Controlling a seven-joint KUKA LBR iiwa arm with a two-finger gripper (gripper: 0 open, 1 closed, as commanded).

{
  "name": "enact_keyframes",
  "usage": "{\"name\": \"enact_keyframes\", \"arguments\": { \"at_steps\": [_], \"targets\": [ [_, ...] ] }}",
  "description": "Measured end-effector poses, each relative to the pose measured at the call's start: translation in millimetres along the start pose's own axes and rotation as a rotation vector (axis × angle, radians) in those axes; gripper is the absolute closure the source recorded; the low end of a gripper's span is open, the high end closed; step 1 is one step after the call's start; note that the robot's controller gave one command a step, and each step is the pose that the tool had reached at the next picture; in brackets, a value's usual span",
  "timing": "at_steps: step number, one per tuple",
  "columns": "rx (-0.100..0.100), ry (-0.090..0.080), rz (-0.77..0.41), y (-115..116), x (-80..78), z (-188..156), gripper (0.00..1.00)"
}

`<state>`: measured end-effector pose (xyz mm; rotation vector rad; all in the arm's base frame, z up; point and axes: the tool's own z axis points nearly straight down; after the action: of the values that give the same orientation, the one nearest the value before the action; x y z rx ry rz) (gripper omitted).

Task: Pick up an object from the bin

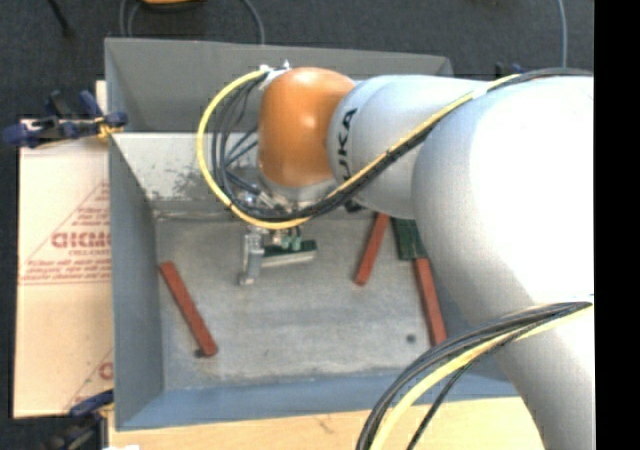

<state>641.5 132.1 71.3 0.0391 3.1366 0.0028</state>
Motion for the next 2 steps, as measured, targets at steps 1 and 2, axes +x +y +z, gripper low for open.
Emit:
{"name": "enact_keyframes", "arguments": {
  "at_steps": [1,2],
  "targets": [
    [0.0,0.0,0.001,0,0.0,0,0.0],
    [0.0,0.002,-0.072,-40,2.5,-2,0.0]
  ]
}}
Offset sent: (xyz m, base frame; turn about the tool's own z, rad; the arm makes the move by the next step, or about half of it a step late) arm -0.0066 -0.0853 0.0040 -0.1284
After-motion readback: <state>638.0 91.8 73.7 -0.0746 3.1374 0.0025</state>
